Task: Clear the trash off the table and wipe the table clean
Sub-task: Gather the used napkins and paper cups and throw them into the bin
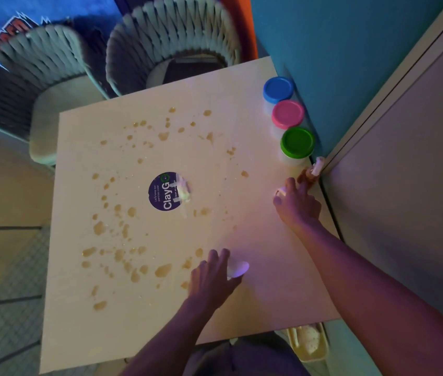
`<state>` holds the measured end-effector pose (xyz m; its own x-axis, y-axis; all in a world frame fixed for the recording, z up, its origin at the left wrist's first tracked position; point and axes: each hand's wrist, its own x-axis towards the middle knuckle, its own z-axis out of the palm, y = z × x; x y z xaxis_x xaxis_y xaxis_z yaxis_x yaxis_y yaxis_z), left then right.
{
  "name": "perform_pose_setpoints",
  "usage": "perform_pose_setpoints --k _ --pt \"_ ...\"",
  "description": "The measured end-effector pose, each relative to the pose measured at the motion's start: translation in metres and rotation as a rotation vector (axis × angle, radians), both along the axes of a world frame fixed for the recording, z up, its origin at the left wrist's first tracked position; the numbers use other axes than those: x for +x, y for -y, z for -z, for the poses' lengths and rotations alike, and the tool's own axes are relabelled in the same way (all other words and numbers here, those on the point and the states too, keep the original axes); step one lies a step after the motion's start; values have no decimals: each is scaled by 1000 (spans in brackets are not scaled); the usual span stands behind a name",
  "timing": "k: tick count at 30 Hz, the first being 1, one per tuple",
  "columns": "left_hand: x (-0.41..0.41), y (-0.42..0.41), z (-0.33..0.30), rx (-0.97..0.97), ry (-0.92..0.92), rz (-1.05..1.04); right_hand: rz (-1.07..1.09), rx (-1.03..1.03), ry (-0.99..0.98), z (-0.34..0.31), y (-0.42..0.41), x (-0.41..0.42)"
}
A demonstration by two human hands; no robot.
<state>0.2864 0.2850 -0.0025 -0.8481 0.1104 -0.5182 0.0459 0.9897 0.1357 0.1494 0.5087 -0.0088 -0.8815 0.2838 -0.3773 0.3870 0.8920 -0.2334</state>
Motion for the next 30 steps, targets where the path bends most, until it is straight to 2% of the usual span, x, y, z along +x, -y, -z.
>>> perform_pose_setpoints --k 7,19,27,30 --pt "-4 -2 -4 67 -28 1 -20 -28 15 -7 2 13" --pt "-16 -4 -28 196 -198 80 261 -276 -76 -26 30 110" --pt "-1 6 -29 318 -207 241 540 -341 -88 -32 69 188" --pt "11 9 -30 353 -201 338 545 -360 -118 -27 83 222"
